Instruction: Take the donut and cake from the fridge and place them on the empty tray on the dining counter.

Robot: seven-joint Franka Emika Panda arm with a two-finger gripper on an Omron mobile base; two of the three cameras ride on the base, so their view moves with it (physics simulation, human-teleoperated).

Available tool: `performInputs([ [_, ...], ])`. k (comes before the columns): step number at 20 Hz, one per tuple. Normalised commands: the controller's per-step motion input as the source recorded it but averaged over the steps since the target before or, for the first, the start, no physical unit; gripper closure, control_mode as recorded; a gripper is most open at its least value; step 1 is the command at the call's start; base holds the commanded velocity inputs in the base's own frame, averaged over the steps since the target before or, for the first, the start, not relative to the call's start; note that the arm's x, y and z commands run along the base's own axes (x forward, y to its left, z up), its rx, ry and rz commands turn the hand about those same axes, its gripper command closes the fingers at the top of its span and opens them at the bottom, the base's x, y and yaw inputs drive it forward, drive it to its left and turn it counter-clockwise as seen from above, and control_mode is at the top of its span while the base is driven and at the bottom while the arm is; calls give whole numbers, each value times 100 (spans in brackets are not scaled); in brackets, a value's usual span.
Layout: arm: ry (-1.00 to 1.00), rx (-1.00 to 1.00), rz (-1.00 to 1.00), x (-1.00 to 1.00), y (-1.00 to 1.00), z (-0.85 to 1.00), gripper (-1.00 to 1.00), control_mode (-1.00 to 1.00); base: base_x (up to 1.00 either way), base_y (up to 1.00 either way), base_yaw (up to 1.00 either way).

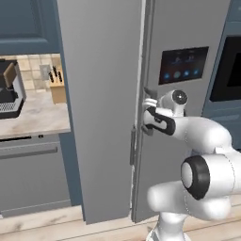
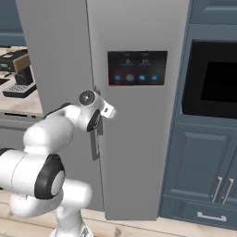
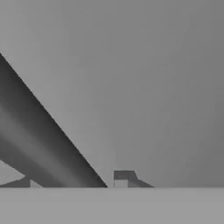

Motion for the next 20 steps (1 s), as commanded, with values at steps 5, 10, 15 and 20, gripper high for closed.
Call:
performInputs([
  [5, 0, 34, -11, -100, -100, 0, 100, -100, 0, 0, 0],
  [10, -26, 30, 0, -100, -100, -2, 100, -100, 0, 0, 0],
  [15, -46, 9, 4, -100, -35, 71, 100, -100, 0, 0, 0],
  [20, -12, 0, 1, -100, -4, 100, 100, -100, 0, 0, 0],
])
